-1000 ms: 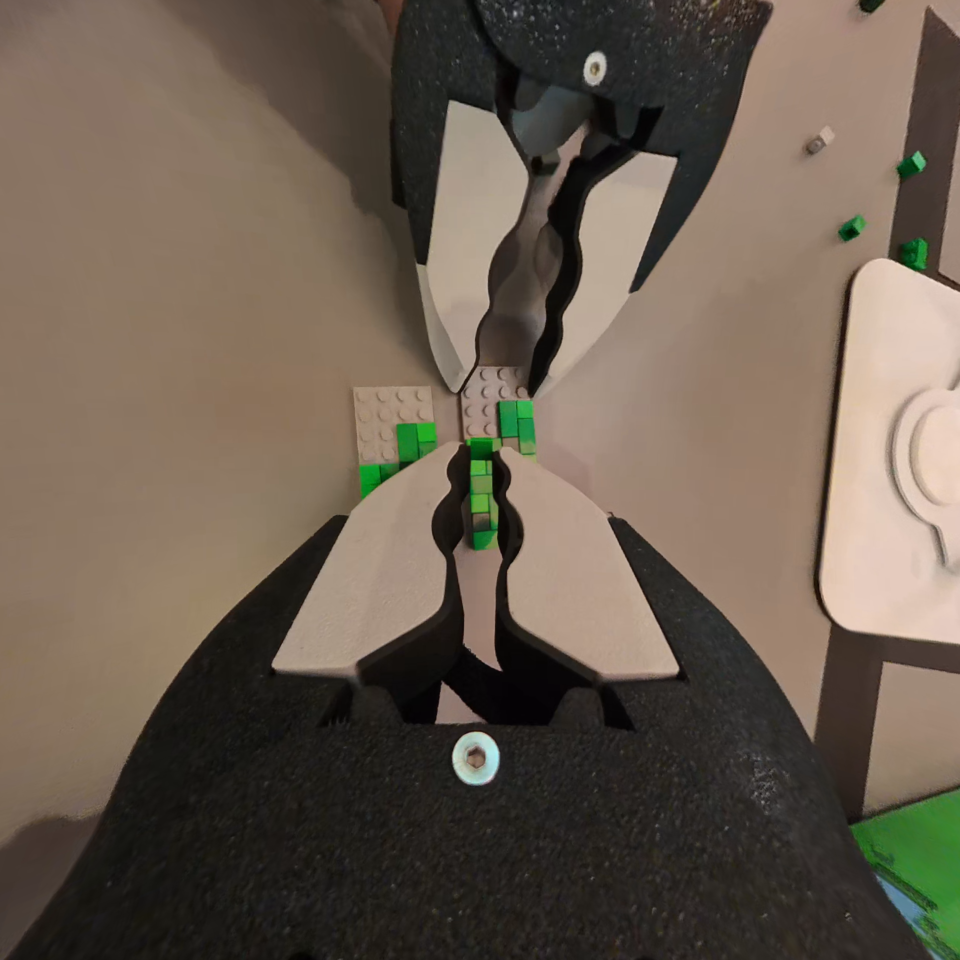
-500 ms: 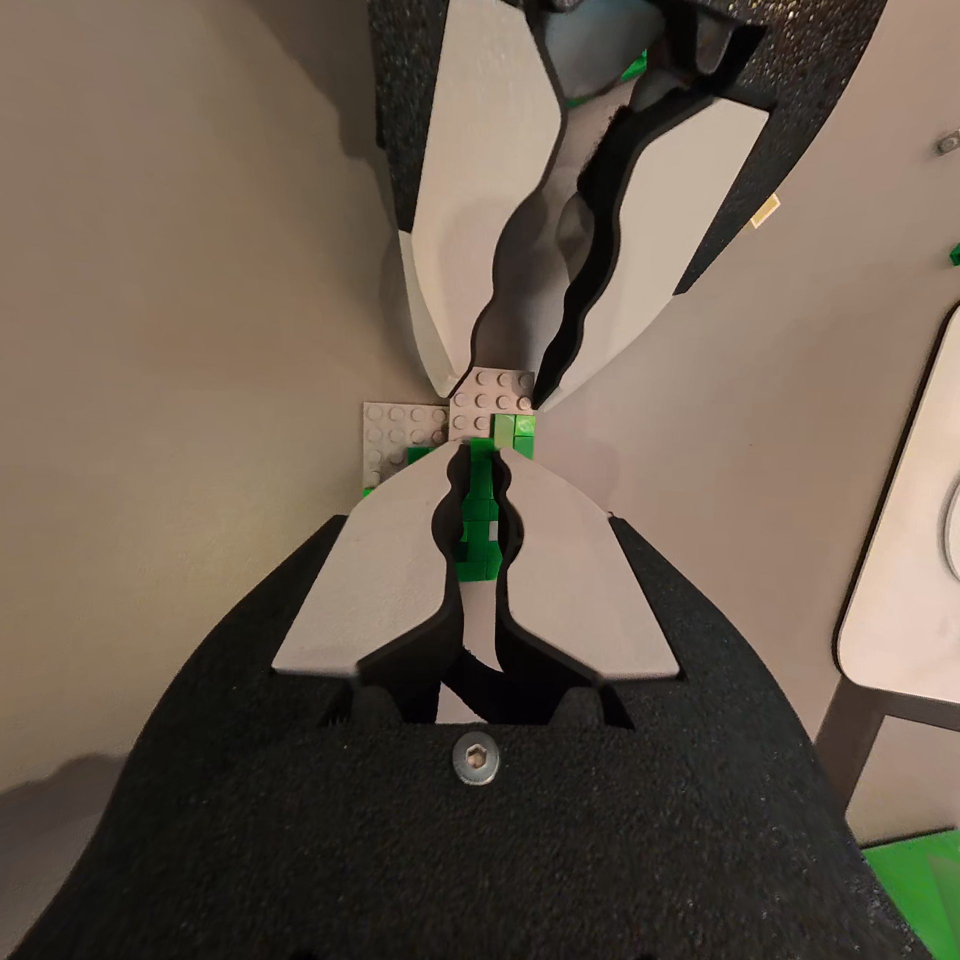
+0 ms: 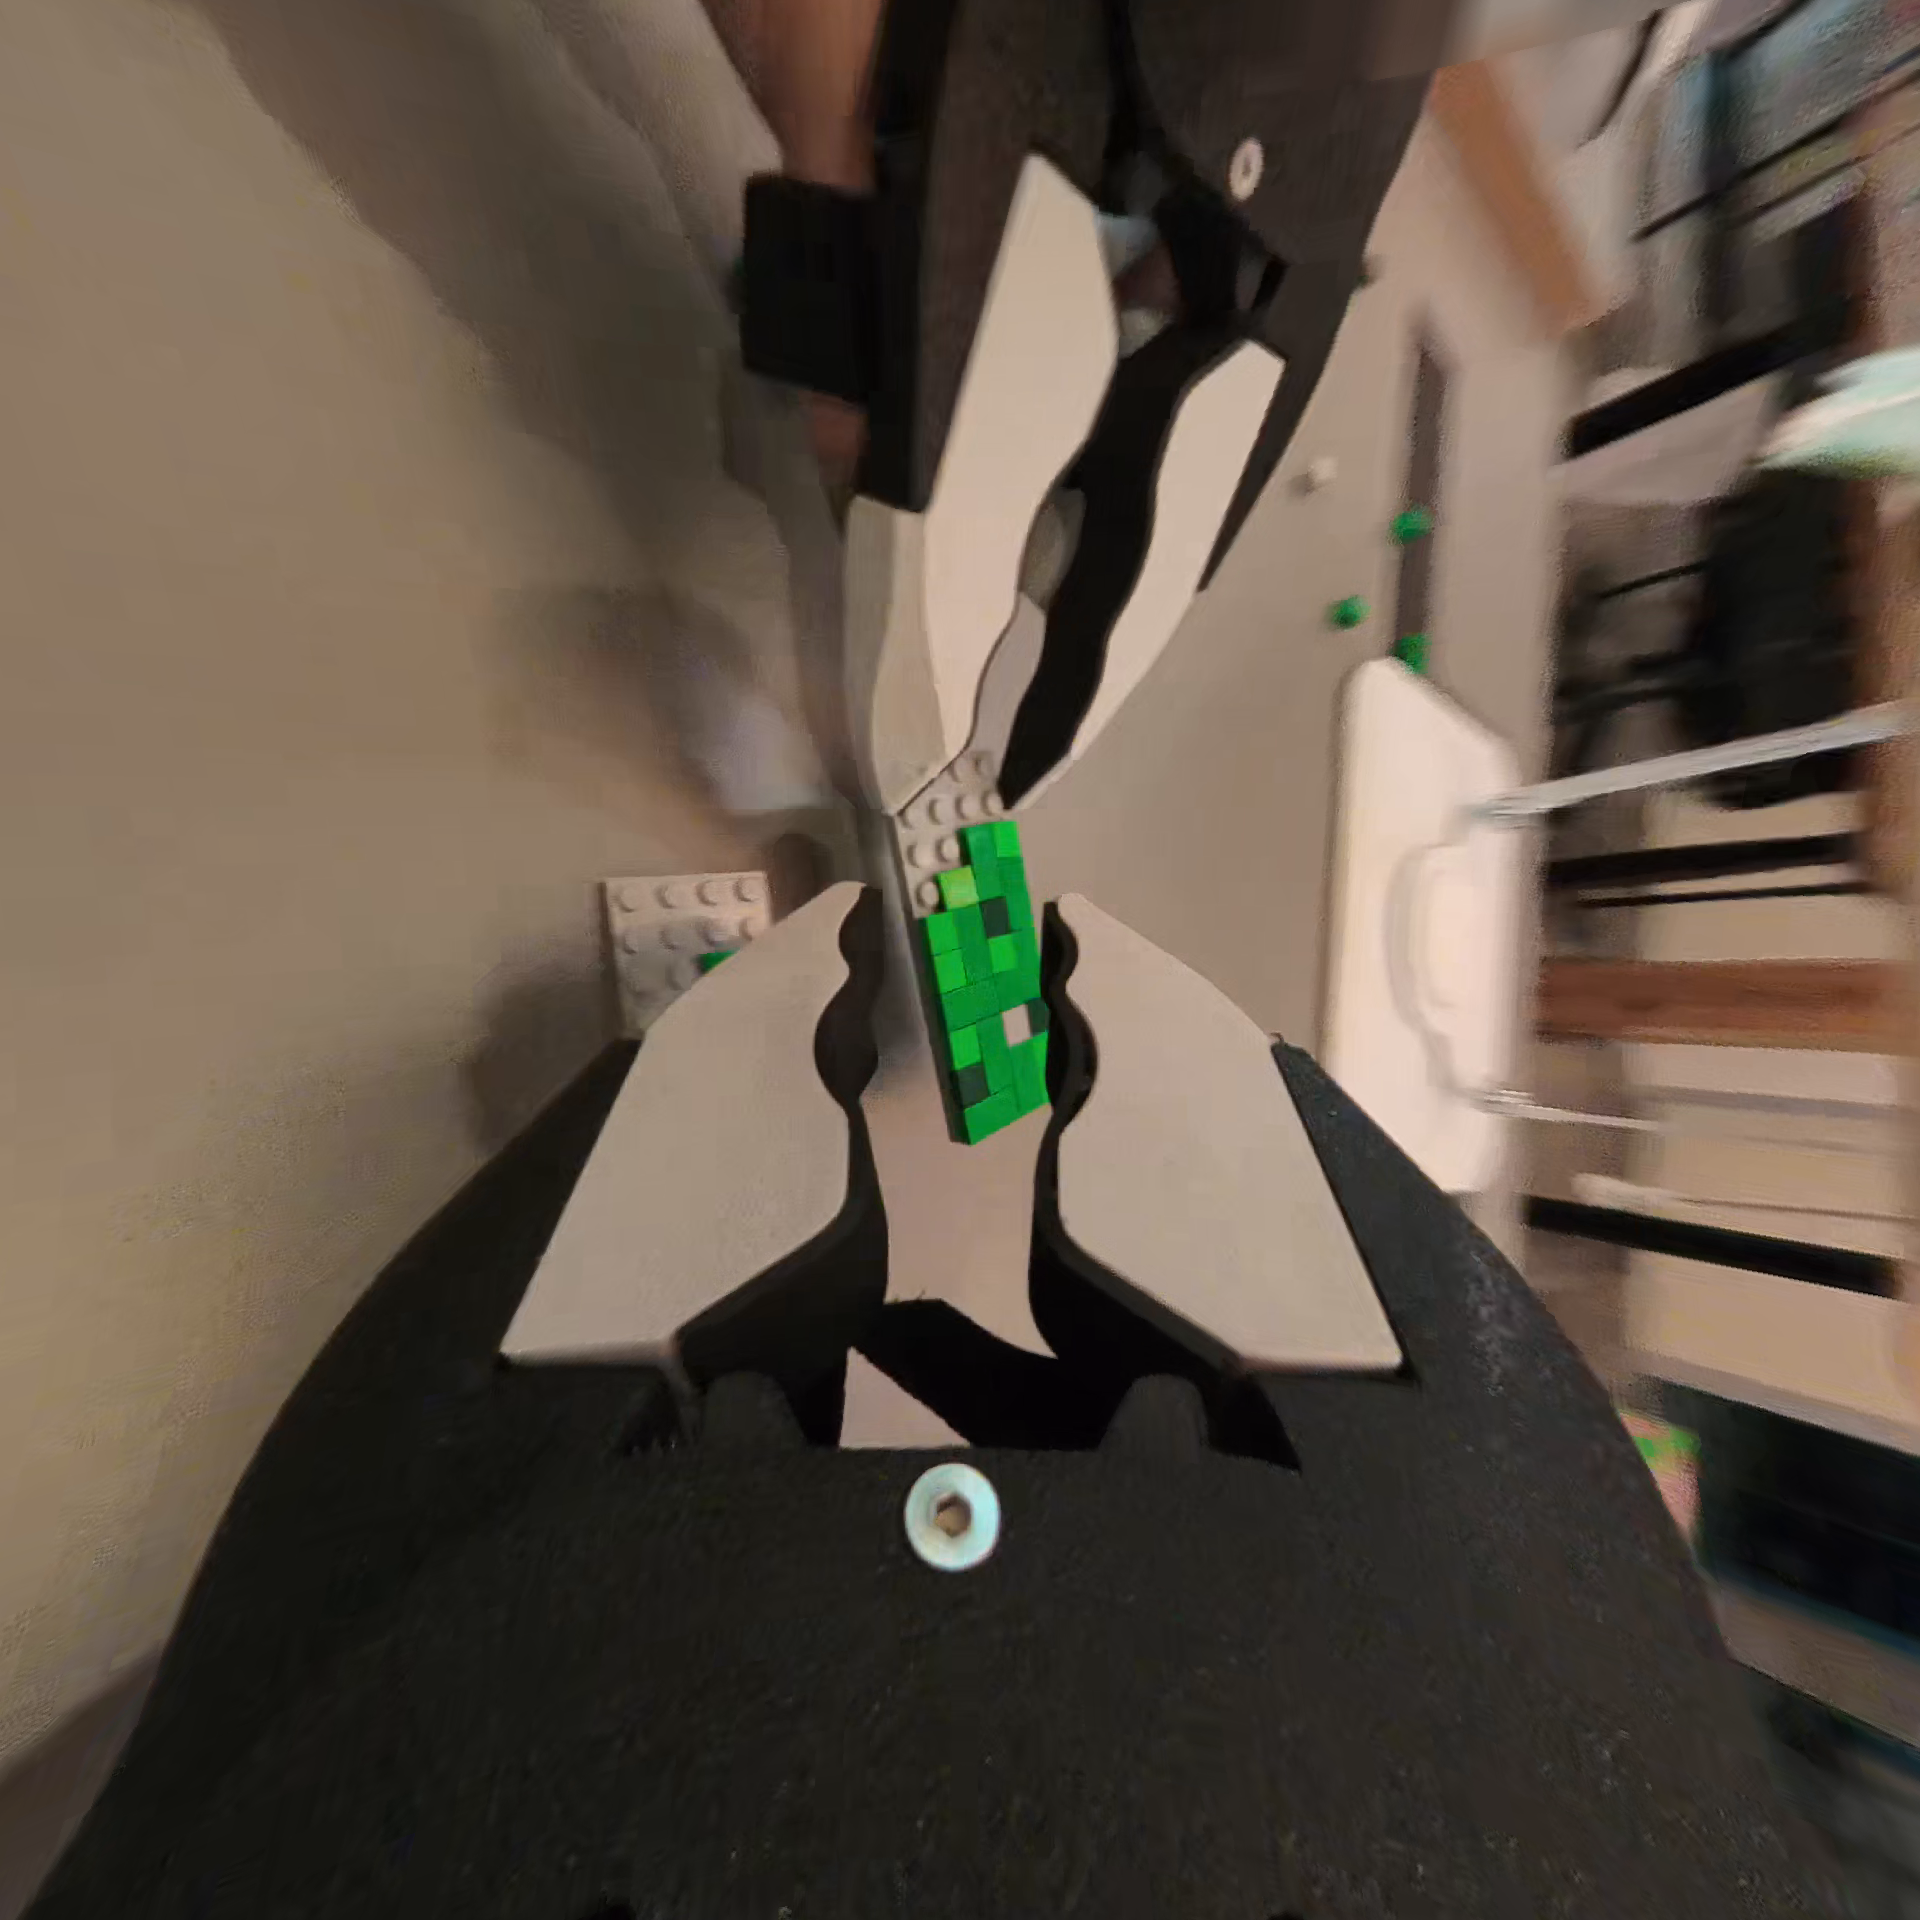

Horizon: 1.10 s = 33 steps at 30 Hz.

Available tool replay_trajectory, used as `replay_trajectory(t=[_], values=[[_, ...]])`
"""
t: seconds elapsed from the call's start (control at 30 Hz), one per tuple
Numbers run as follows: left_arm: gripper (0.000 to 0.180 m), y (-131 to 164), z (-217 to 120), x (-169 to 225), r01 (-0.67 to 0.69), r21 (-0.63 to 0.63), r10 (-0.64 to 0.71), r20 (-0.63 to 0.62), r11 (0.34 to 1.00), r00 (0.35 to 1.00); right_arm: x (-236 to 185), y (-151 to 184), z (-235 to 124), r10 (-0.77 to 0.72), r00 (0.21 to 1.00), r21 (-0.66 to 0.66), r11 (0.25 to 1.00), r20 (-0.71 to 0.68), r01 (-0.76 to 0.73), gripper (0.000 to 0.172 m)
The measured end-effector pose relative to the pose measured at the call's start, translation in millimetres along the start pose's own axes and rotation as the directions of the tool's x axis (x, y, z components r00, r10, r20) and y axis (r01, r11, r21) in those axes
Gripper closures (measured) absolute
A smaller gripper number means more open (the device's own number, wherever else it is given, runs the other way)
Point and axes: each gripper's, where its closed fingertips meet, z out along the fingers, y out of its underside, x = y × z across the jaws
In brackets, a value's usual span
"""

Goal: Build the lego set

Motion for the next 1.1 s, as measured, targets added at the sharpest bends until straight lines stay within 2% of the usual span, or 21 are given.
replay_trajectory(t=[0.1,0.2,0.47,0.67,0.8,1.1], values=[[0.150,-9,-9,-3,0.070,0.041,-0.070,-0.003,0.997,0.998,6,-5,-4,-0.179,0.951,-0.063,0.984,-0.251,0.168,0.144],[0.150,-14,-14,-3,0.095,0.061,-0.095,-0.005,0.994,0.995,7,-10,-6,-0.290,0.884,-0.132,0.957,-0.365,0.260,0.145],[0.150,-23,-20,0,0.104,0.083,-0.104,-0.002,0.991,0.995,3,-9,2,-0.454,0.785,-0.253,0.890,-0.421,0.379,0.157],[0.150,-27,-23,2,0.093,0.085,-0.094,0.001,0.992,0.996,1,-8,2,-0.470,0.748,-0.282,0.882,-0.469,0.377,0.156],[0.150,-27,-24,3,0.087,0.083,-0.087,0.000,0.993,0.996,1,-5,4,-0.466,0.752,-0.295,0.883,-0.467,0.364,0.151],[0.150,-29,-22,10,0.048,0.072,-0.048,0.002,0.996,0.999,1,-5,2,-0.461,0.751,-0.294,0.886,-0.472,0.359,0.151]])
